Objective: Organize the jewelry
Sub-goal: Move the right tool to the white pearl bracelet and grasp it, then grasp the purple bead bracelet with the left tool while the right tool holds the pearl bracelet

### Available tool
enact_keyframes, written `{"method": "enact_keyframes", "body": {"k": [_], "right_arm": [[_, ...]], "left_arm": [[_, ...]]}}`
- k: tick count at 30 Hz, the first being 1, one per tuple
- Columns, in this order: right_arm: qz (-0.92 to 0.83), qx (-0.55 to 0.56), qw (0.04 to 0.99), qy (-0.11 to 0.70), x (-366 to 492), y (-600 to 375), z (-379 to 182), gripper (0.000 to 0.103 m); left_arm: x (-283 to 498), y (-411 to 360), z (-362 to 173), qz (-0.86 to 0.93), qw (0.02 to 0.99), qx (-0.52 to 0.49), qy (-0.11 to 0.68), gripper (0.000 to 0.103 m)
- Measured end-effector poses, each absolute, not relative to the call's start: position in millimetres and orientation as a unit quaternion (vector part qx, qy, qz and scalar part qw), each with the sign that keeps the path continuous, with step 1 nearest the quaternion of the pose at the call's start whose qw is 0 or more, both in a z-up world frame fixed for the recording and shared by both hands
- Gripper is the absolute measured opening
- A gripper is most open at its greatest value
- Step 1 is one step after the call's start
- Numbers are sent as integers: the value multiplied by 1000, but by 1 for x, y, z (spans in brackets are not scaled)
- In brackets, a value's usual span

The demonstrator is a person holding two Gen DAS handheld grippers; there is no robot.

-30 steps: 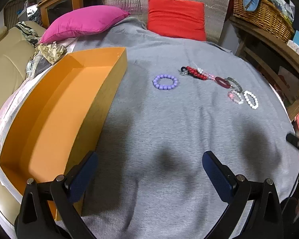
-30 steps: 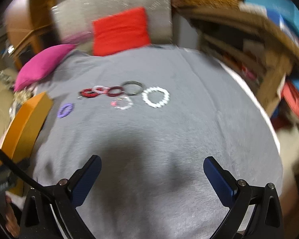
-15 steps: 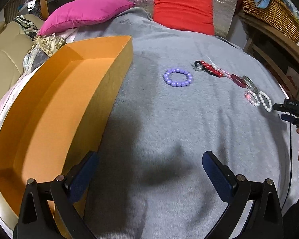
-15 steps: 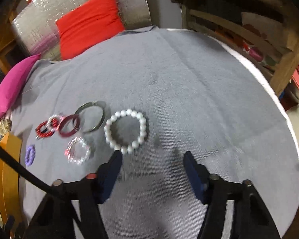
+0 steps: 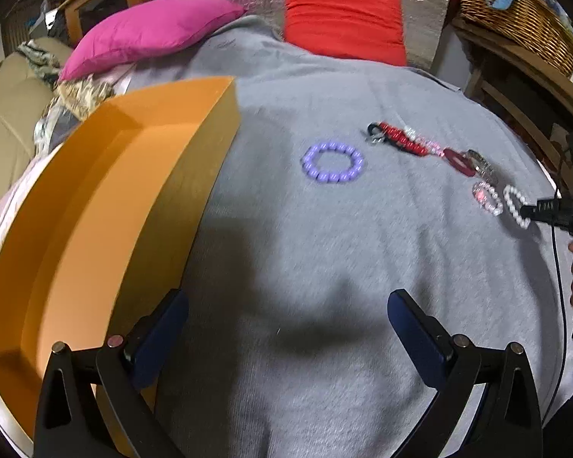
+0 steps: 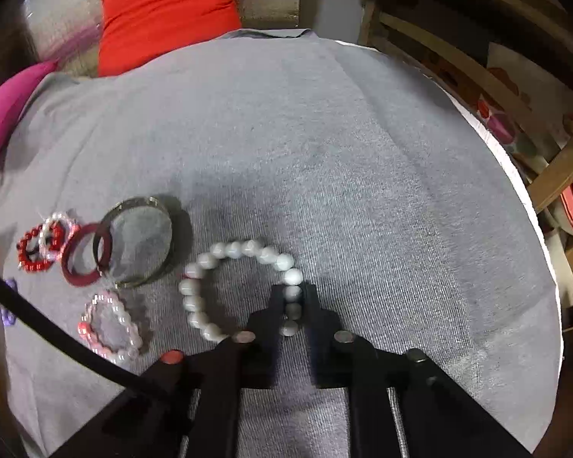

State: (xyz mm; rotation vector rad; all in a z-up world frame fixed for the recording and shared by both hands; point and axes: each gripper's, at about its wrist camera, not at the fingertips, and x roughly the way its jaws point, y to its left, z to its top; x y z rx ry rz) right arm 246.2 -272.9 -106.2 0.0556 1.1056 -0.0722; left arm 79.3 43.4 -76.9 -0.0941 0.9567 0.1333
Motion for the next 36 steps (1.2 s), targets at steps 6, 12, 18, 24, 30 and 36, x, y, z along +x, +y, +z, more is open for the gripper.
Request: {"method": "enact_keyframes", "body": {"k": [6, 12, 18, 24, 30, 36], "right_arm": [[-16, 67, 864, 499, 203, -290, -100, 10], [1, 97, 875, 474, 175, -304, -99, 10], [20, 128, 886, 446, 155, -308, -85, 10], [29, 131, 891, 434, 150, -301, -84, 10], [33, 136, 893, 428, 147, -301, -83, 10], [33, 134, 894, 426, 145, -303, -81, 10]], "left_arm": [[131, 38, -68, 50, 884, -42, 463, 103], [193, 45, -92, 58, 860, -56, 504, 101], [210, 55, -101, 55, 850, -84, 517, 87], [210, 61, -89, 46, 857, -107, 501, 84], [216, 60, -93, 46, 855, -104, 506, 73], [218, 77, -99, 72, 842, -148, 514, 53]]}}
